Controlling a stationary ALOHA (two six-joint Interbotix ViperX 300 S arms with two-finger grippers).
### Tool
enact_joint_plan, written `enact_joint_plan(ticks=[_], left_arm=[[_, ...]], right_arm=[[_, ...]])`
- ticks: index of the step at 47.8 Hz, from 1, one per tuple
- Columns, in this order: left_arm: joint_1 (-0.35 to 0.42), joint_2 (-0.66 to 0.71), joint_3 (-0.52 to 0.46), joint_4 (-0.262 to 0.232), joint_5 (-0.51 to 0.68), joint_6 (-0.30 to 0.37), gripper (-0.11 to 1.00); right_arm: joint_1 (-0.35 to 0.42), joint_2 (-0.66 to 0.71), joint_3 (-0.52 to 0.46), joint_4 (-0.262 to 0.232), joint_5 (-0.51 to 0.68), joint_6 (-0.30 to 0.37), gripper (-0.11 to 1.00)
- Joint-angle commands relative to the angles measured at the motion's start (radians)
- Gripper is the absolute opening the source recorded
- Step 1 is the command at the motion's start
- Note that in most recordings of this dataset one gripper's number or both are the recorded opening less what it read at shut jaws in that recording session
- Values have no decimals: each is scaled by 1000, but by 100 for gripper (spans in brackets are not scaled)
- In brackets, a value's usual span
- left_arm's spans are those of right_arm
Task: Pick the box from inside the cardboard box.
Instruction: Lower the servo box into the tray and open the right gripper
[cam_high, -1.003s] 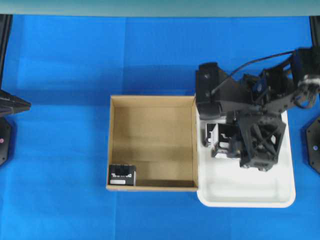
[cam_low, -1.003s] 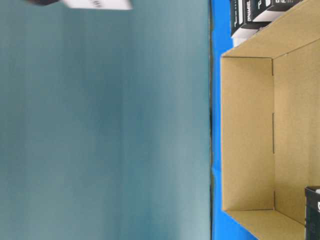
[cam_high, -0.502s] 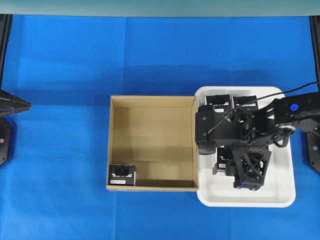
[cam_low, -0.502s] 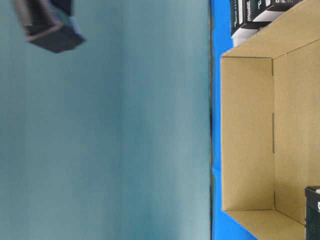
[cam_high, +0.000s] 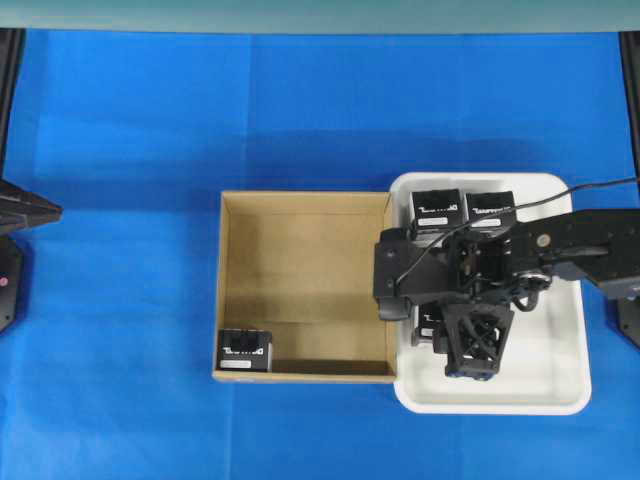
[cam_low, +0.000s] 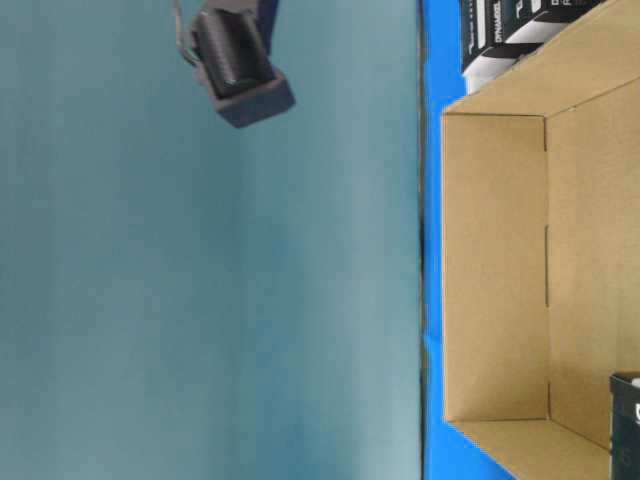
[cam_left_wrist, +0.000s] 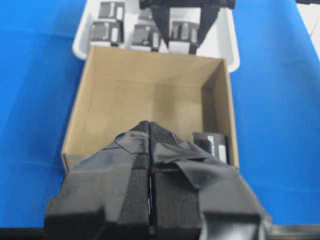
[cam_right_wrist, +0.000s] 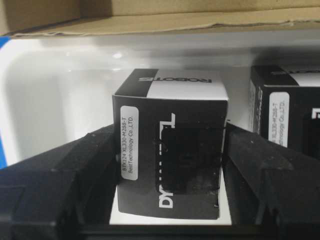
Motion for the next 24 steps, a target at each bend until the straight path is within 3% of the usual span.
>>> enact_joint_plan(ticks=[1, 24], left_arm=[[2, 15, -20, 2, -6, 0, -6], [3, 20, -17, 2, -5, 0, -6]], right_arm=[[3, 17, -3, -3, -8, -8, 63], [6, 41, -8, -3, -11, -64, 63]])
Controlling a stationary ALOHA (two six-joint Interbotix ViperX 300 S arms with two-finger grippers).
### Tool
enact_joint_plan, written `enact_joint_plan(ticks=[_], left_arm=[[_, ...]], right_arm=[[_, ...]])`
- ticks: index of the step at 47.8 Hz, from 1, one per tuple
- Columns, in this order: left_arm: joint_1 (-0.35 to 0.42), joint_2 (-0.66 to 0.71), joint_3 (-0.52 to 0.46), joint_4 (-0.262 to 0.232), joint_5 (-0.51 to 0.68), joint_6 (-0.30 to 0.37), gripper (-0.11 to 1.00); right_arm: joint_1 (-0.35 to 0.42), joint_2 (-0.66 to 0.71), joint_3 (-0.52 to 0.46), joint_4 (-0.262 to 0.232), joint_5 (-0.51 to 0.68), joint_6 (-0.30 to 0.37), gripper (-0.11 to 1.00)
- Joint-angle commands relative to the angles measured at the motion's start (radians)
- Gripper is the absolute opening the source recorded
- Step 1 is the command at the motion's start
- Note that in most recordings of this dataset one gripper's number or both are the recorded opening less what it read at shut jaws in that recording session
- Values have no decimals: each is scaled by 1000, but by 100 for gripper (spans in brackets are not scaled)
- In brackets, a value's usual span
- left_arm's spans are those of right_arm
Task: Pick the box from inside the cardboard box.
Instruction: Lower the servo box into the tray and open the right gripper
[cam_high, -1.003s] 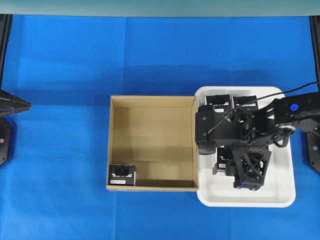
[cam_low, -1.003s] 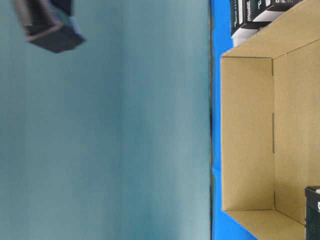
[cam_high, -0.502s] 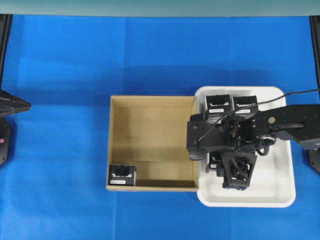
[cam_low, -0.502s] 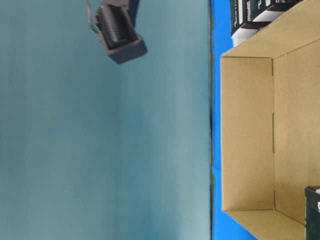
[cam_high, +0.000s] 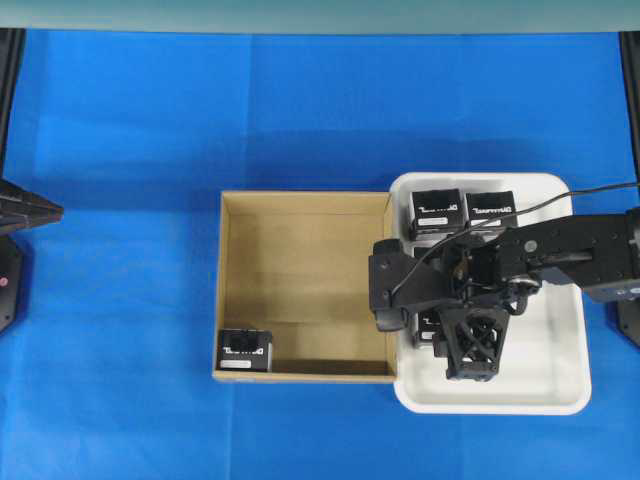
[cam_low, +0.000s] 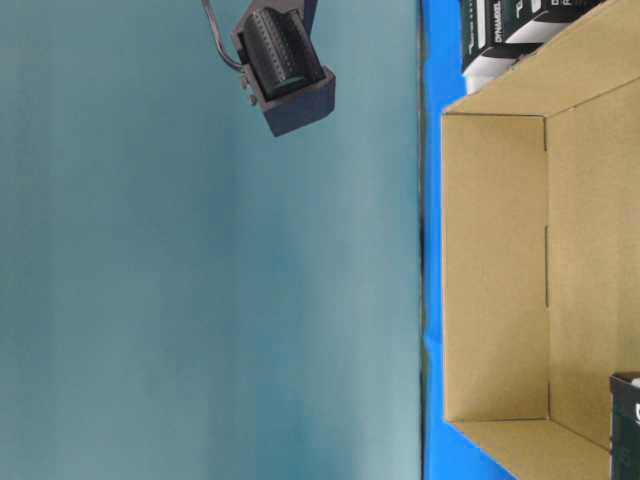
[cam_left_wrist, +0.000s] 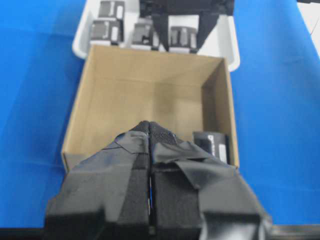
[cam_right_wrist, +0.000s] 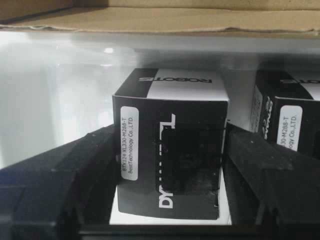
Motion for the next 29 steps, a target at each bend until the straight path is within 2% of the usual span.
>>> enact_joint_plan(ticks=[1, 15, 17, 23, 25, 29], left_arm=[[2, 17, -17, 2, -6, 0, -6], [3, 23, -14, 2, -6, 0, -6], [2, 25, -14, 2, -5, 0, -6], [3, 25, -14, 2, -6, -2, -6], [3, 25, -14, 2, -6, -3, -6], [3, 25, -14, 2, -6, -2, -6]], right_arm=[[3, 3, -6, -3, -8, 0, 63], [3, 3, -8, 2, -23, 0, 62], [3, 5, -8, 3, -23, 2, 67], [6, 3, -11, 5, -21, 3, 95], [6, 3, -12, 8, -20, 5, 99], [6, -2, -23, 12, -21, 9, 99]])
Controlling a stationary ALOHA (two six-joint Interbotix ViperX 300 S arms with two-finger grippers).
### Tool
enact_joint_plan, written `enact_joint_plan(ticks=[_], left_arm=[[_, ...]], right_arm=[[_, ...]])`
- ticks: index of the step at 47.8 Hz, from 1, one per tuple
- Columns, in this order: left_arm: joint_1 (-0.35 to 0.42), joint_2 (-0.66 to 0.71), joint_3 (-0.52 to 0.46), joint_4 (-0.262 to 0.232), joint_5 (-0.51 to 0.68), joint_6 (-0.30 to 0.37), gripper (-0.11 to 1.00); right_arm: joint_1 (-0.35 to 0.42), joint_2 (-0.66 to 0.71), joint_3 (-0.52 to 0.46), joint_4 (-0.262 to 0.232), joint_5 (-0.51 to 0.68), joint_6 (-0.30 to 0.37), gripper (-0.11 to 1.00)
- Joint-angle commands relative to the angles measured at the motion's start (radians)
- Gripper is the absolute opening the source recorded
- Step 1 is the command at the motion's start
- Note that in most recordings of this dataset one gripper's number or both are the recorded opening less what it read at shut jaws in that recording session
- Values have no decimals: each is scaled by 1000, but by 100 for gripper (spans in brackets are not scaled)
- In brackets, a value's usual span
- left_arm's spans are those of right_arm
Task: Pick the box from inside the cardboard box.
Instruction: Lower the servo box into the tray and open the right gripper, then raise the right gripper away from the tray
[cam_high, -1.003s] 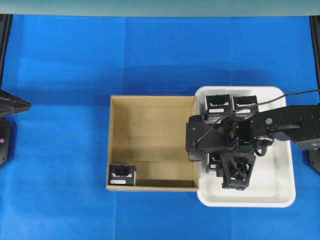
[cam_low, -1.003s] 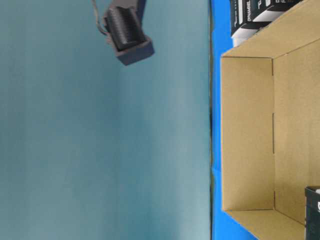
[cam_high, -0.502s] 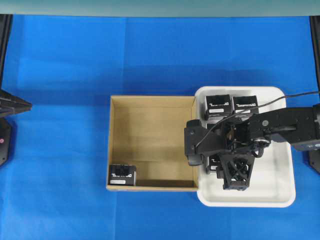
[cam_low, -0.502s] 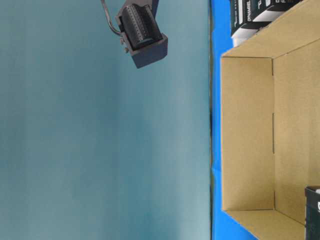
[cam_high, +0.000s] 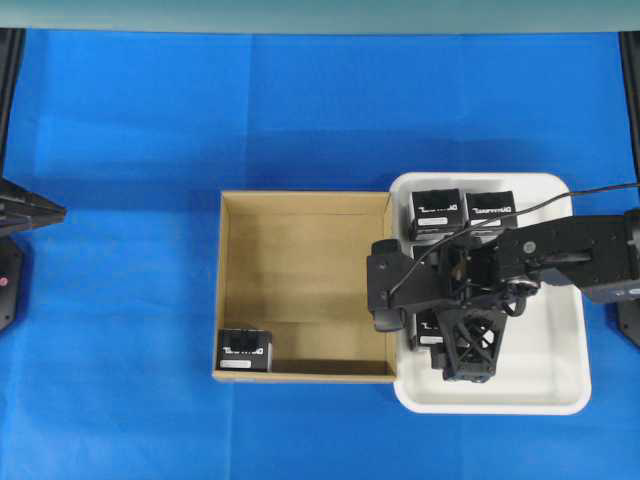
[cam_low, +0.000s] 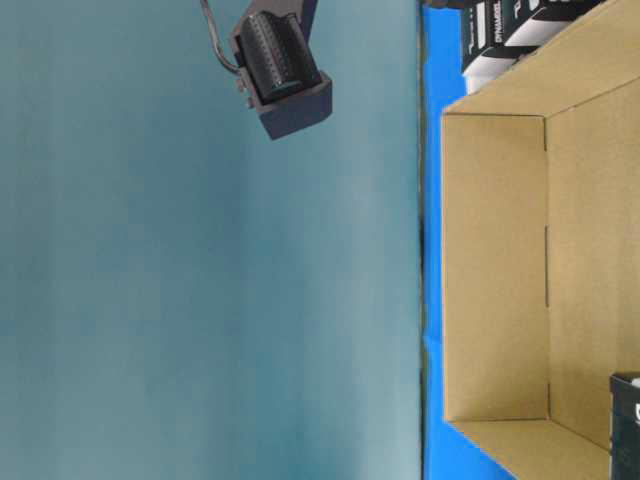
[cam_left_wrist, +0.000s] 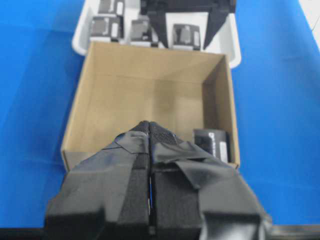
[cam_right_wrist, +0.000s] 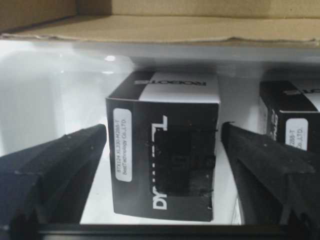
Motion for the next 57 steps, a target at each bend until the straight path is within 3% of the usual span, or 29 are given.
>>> enact_joint_plan(ticks=[1, 14, 31, 41, 57], left_arm=[[3, 14, -15, 2, -6, 0, -6], [2, 14, -15, 2, -6, 0, -6], [2, 14, -17, 2, -9, -2, -6], [-2, 14, -15, 2, -11, 2, -6], [-2, 9, -18, 2, -12, 2, -6]], right_arm=[[3, -5, -21, 8, -5, 3, 98], [3, -37, -81, 37, 58, 18, 98], [-67, -279, -149, 35, 193, 92, 98], [-110, -419, -133, 32, 189, 89, 98], [-115, -520, -55, 26, 101, 89, 97]])
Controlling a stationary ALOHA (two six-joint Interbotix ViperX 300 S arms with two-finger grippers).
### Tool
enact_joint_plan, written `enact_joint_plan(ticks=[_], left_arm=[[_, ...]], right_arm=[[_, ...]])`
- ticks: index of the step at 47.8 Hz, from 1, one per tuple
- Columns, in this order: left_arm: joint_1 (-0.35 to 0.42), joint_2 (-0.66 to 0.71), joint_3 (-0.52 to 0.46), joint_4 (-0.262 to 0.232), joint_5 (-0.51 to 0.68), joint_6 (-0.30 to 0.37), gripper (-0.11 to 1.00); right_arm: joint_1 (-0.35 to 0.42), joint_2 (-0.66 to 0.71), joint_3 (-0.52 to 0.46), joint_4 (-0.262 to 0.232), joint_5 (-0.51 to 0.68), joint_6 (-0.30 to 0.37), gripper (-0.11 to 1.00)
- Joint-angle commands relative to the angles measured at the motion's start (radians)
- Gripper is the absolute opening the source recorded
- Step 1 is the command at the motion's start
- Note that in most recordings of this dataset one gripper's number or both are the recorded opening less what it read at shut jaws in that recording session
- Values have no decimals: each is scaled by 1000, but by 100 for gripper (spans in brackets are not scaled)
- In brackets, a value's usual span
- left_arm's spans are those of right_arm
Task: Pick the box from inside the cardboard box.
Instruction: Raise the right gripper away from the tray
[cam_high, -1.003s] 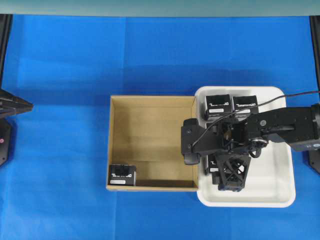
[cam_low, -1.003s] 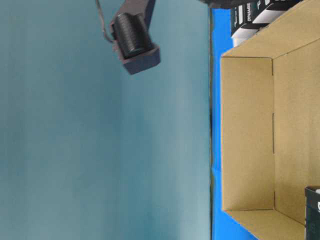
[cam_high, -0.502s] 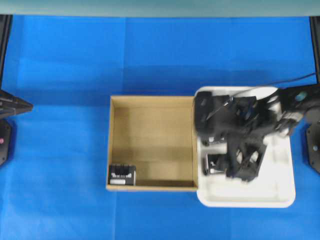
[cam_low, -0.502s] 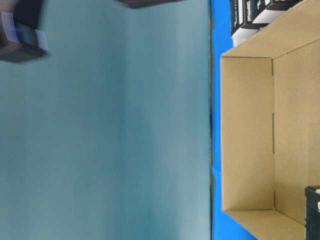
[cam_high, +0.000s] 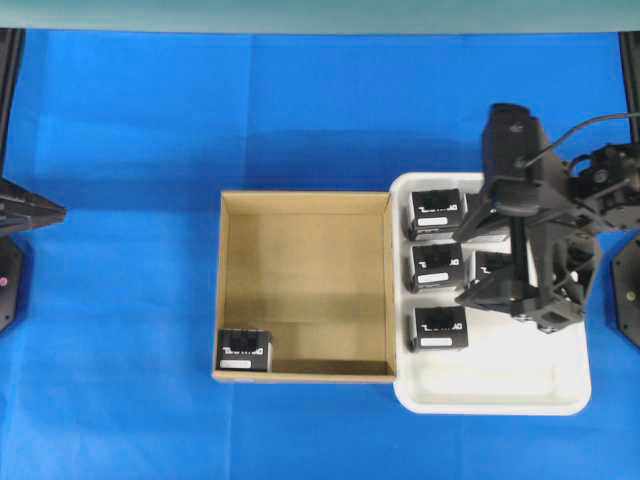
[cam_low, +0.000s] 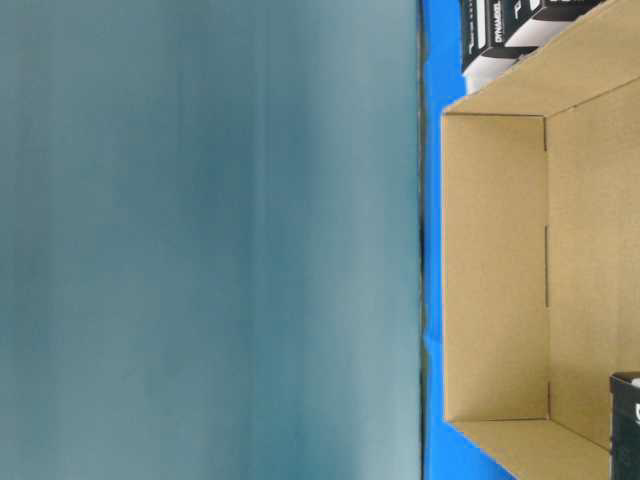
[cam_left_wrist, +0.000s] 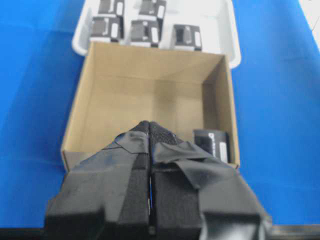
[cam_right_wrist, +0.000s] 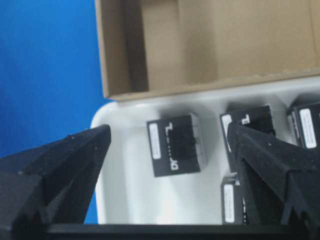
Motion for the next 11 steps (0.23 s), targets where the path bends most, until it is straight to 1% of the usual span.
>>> enact_joint_plan(ticks=[1, 11], left_arm=[[-2, 9, -17, 2, -9, 2, -6], [-2, 8, -17, 2, -11, 2, -6]], right_arm=[[3, -20, 9, 0, -20, -2, 97], [0, -37, 31, -2, -48, 2, 97]])
